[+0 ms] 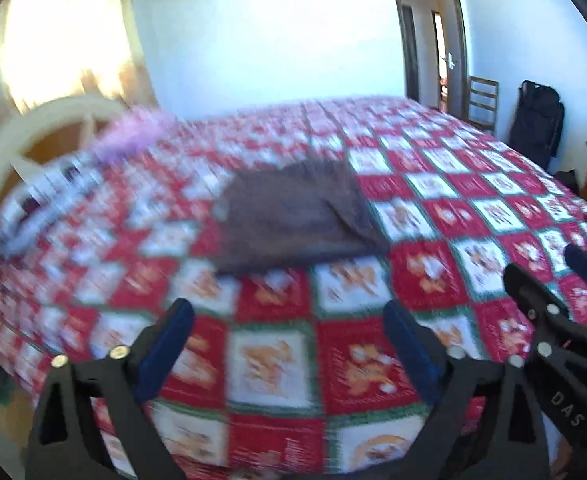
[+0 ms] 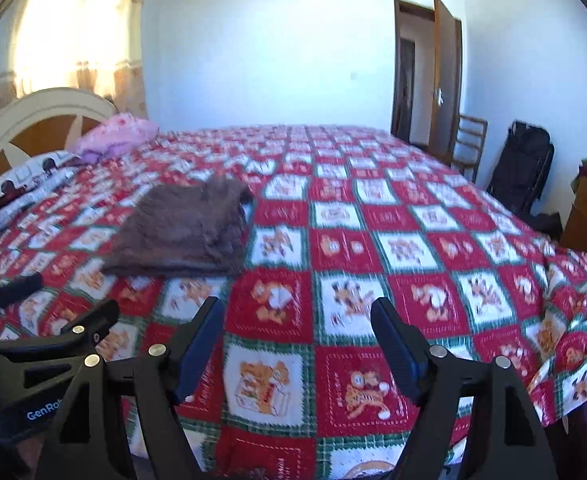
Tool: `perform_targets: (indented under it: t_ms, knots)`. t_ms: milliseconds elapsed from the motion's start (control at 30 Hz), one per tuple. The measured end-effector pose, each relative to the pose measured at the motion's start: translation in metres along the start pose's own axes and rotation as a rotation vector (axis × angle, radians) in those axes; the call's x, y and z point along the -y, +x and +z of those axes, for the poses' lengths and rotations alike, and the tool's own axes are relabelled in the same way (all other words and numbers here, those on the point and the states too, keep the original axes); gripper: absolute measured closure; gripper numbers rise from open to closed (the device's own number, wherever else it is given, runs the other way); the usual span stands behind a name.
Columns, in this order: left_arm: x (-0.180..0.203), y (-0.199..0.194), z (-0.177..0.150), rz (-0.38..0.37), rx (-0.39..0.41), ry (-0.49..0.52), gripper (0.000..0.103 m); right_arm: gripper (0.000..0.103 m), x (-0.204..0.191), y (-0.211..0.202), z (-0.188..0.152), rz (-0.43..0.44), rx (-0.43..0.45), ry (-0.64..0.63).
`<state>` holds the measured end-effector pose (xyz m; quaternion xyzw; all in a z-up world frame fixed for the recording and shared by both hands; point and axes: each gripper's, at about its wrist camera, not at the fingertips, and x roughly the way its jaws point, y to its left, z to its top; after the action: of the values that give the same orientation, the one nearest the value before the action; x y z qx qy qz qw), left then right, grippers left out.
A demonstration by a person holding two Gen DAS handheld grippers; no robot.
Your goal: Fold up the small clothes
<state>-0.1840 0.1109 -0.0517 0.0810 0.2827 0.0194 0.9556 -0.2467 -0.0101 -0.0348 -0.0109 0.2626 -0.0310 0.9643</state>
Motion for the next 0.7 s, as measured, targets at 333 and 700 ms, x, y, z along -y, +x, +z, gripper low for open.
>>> perform_targets:
  t_ms: [333, 700]
  knots:
    - [-0.036, -0.036, 0.028, 0.031, 0.111, -0.035, 0.0, 0.016, -0.009, -0.061, 0.057, 0.093, 0.203, 0.054]
    - [-0.167, -0.043, 0.105, 0.06, 0.159, -0.281, 0.0, 0.014, -0.04, -0.095, 0.14, 0.249, 0.351, 0.056]
